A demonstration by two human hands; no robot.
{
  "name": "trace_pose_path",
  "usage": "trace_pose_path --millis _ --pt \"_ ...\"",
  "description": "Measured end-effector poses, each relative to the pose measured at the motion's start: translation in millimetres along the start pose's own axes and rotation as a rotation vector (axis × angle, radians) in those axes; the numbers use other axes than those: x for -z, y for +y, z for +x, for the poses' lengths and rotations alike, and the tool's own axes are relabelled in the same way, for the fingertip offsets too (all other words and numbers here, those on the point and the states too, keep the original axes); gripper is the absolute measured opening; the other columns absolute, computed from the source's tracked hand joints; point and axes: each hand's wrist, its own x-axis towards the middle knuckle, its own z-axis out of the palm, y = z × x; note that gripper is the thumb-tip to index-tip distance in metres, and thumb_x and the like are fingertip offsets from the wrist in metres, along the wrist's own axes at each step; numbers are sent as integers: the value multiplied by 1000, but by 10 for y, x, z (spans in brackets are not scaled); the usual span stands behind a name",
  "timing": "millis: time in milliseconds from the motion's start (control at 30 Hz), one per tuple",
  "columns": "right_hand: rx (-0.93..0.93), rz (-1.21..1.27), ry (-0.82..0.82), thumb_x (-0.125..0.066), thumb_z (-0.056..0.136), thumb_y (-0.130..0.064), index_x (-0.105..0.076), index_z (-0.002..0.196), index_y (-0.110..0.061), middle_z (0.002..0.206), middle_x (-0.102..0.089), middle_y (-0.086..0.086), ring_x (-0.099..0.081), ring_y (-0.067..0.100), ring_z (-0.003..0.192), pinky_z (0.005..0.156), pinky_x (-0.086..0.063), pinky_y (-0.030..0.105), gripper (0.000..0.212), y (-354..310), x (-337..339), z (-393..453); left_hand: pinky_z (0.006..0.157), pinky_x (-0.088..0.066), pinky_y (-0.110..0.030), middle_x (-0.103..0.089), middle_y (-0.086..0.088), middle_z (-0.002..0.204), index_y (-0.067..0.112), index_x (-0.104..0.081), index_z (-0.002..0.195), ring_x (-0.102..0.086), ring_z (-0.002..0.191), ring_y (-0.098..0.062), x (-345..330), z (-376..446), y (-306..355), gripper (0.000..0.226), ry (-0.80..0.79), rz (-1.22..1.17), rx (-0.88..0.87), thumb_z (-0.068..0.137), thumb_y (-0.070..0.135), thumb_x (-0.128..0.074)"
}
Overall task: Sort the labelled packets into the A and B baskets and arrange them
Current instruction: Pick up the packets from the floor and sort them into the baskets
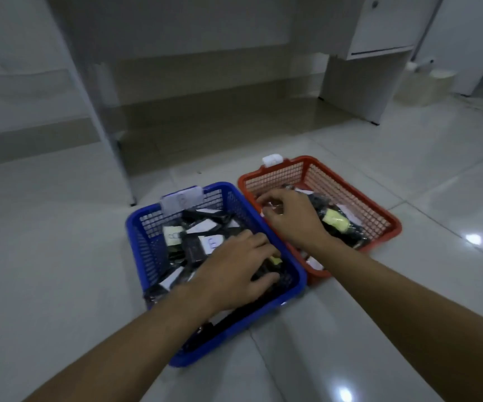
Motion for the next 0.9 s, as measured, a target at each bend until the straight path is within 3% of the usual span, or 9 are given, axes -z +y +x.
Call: trace_pose_path --millis 233,500,667,800,900 --pt "-189 -16 287 -70 85 -9 -74 102 -18 98 -69 -10 -61 2 87 79 -50 15 19 1016 1049 -887 88 -45 -34 -60 3 109 21 -62 113 -52 103 -18 -669 819 773 42 -67 -119 -80 88 50 -48" --pt "-577 -136 512 -66 92 -21 -67 113 -24 112 -66 -10 -57 8 108 95 -51 35 21 1933 2070 -2685 92 -36 -16 -56 17 129 35 -57 128 -47 112 -2 -1615 1445 2498 43 -318 -272 -336 91 56 -53" --pt "-816 -234 649 -66 91 -23 -65 111 -27 106 -62 -16 -52 8 105 90 -47 28 20 2144 2615 -3958 91 -38 -18 -58 12 129 30 -60 127 -51 112 -7 -2008 1531 3584 45 -472 -311 -566 89 53 -57" --pt "-1002 -301 770 -66 90 -20 -66 108 -25 105 -63 -11 -51 12 103 83 -37 14 19 2263 2847 -4818 87 -40 -24 -57 8 124 28 -59 126 -50 109 -12 -2267 1600 4349 43 -523 -311 -768 89 50 -59" --pt "-1125 -327 846 -66 87 -16 -62 110 -28 109 -60 -12 -45 9 106 83 -37 20 26 2264 2876 -5320 88 -44 -33 -54 3 126 24 -57 127 -50 111 -19 -2493 1761 4783 42 -516 -239 -854 88 39 -64"
